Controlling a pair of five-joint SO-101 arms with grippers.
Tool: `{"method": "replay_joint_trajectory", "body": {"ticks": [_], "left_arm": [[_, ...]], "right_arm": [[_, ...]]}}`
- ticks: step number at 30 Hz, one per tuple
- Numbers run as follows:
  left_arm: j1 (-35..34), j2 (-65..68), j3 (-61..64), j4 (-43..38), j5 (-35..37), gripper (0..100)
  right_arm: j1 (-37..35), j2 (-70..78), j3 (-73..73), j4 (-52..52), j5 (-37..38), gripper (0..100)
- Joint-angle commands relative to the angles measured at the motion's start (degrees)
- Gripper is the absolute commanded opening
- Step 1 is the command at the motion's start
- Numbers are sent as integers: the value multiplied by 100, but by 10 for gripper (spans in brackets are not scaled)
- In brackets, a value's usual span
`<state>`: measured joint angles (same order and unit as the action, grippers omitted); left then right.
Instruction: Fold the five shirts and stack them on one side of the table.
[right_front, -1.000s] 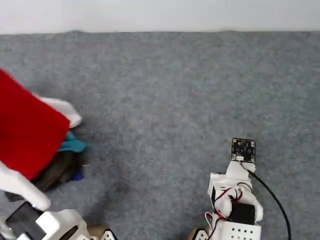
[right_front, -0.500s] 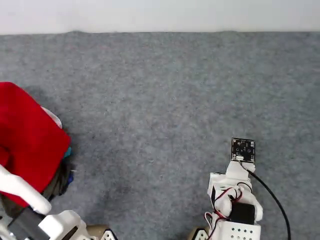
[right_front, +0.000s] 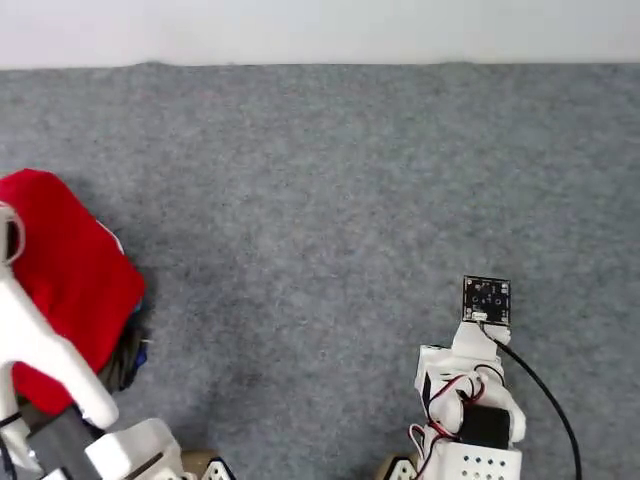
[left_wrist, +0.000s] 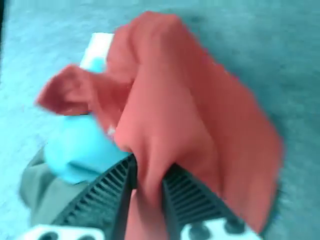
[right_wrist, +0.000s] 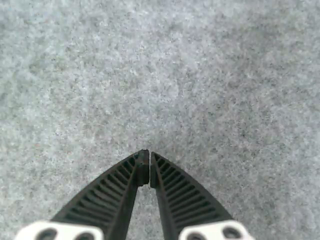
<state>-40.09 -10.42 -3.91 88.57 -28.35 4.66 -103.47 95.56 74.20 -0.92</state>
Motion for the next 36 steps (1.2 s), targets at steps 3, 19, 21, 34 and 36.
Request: {"method": "replay_joint_trajectory", "body": {"ticks": [3, 19, 21, 34, 36], "left_arm": [[949, -264, -752, 422, 123, 14], [4800, -220, -2809, -1002, 2075, 15], [5248, -202, -3011, -1213, 2171, 15], [6277, -229, -189, -1187, 2145, 15], [5996, -202, 374, -985, 2127, 15]], "right_arm": [[75, -40, 88, 48, -44, 10], [75, -40, 88, 48, -44, 10], [75, -40, 88, 48, -44, 10], [75, -40, 88, 48, -44, 10], [75, -40, 88, 48, -44, 10]]}}
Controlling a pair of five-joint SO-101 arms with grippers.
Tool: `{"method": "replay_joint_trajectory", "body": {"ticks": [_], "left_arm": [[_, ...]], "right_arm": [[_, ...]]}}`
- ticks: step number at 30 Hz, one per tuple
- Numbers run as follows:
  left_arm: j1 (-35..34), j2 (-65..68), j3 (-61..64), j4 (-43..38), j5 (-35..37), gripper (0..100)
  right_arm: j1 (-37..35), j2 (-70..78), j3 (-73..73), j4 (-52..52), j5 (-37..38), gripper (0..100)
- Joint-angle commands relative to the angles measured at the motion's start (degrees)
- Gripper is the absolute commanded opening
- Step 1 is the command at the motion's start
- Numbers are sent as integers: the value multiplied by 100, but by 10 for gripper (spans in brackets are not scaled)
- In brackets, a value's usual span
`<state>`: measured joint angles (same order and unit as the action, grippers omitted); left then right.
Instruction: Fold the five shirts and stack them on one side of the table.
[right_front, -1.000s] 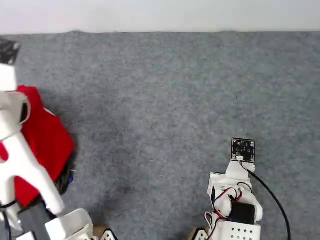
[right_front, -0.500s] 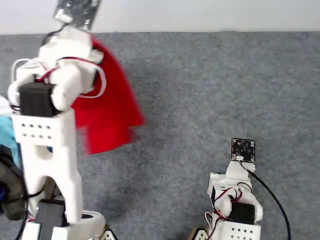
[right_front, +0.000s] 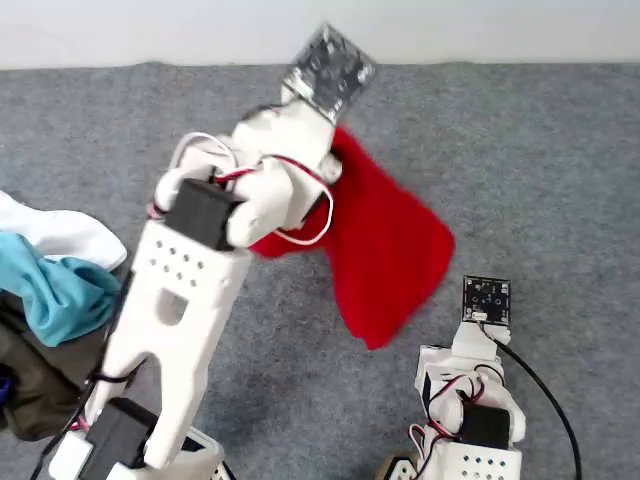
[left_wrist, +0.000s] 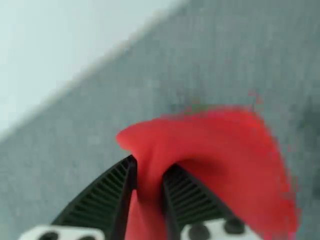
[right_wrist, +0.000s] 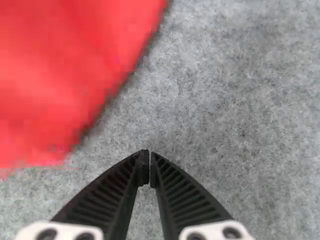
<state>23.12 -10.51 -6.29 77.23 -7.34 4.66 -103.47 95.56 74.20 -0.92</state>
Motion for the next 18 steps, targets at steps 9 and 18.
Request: {"method": "replay_joint_trajectory", "body": {"ticks": [9, 18], "left_arm": [[-2119, -193, 1991, 158, -703, 15], [-2409, -193, 2835, 448, -1451, 16]], "right_arm": [[75, -40, 88, 48, -44, 10], [75, -40, 88, 48, -44, 10]]}}
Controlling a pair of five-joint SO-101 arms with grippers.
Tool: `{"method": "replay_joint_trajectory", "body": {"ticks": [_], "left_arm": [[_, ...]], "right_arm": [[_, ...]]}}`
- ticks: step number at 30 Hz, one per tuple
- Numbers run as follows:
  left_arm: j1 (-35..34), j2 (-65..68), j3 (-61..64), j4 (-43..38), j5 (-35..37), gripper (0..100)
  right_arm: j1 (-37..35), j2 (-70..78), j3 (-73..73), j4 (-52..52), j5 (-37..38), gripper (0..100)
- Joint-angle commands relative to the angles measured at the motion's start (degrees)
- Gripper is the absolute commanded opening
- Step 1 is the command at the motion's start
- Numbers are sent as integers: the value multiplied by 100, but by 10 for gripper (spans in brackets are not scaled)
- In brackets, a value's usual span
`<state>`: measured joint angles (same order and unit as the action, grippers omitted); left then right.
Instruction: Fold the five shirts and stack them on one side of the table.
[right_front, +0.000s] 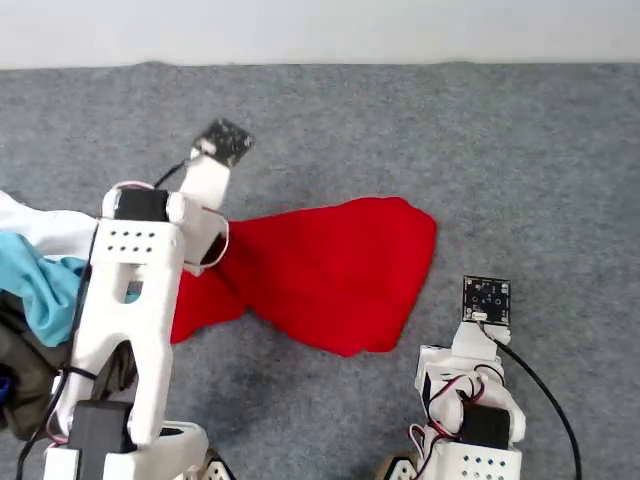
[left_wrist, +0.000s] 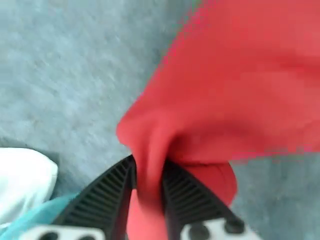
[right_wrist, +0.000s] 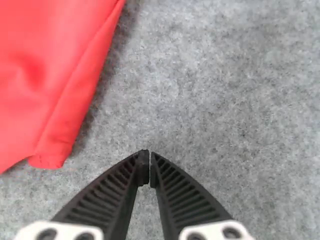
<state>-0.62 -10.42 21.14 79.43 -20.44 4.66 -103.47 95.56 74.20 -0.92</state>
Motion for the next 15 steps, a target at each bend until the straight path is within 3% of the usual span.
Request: {"method": "replay_joint_trajectory", "body": {"ticks": [1, 9, 15], "left_arm": [[-9, -202, 110, 360, -141, 18], [-9, -246, -242, 1811, -141, 111], [-79, -255, -418, 2110, 53, 126]], "right_arm": [[75, -40, 88, 48, -44, 10], [40, -40, 88, 48, -53, 9], [48, -40, 88, 48, -53, 11]]}}
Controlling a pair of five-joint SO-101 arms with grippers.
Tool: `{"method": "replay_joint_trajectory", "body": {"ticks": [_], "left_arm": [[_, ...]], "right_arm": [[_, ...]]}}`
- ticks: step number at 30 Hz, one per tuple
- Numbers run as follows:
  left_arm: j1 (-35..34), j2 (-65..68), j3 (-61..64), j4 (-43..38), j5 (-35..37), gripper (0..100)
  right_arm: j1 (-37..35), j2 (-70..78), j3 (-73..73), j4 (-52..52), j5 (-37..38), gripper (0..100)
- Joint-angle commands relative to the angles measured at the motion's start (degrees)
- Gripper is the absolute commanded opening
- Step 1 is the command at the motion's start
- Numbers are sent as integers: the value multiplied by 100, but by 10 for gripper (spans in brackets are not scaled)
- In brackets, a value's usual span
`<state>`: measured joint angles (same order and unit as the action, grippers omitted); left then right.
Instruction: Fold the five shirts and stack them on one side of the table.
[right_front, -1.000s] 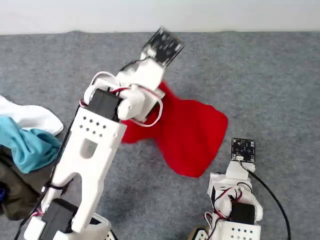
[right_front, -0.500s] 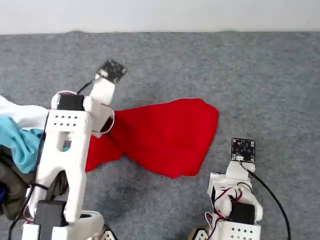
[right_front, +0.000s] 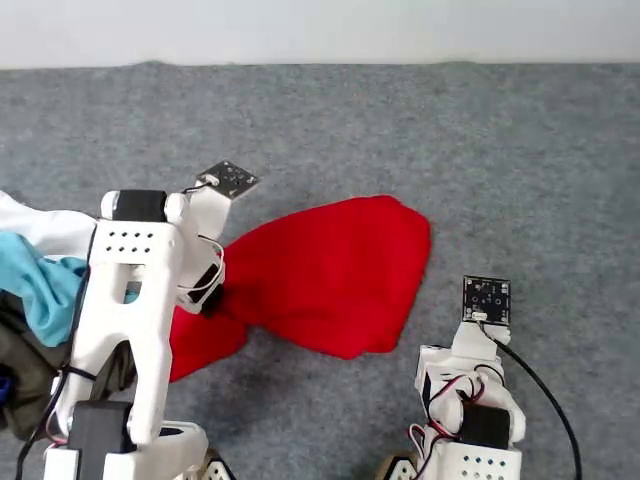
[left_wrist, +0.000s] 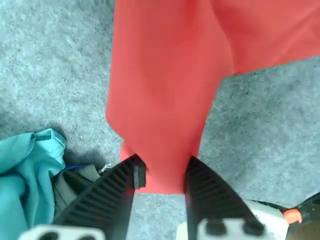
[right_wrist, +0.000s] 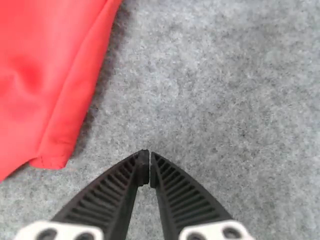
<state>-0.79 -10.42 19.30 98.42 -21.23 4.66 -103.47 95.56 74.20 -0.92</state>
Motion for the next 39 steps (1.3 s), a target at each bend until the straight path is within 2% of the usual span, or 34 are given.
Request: {"method": "replay_joint_trajectory", "body": {"ticks": [1, 7, 10, 13, 15, 19, 22, 28, 34, 39], "left_arm": [[-70, -255, -233, 211, 220, 126], [-114, -264, -242, 202, 695, 125], [-114, -237, -242, 123, 862, 123], [-114, -193, -207, -88, 993, 123], [-114, -185, -198, -334, 1011, 123], [-352, 132, -233, -879, 985, 123], [-844, 853, -400, -1143, 976, 122], [-1503, 1908, -2097, -1090, 967, 122], [-1240, 2075, -3934, -624, 967, 122], [-809, 2040, -4567, 246, 923, 122]], "right_arm": [[48, -40, 88, 48, -53, 11], [92, -40, 70, -13, 141, 11], [84, -40, -202, -57, 1266, 11], [163, -40, -607, -585, 2418, 11], [233, -31, -730, -927, 2813, 9], [207, -22, -730, -998, 2769, 11], [189, -22, -862, -734, 2769, 9], [180, -22, -1257, -215, 2778, 9], [180, -13, -1547, 198, 2778, 9], [180, 374, -1829, 180, 2778, 9]]}}
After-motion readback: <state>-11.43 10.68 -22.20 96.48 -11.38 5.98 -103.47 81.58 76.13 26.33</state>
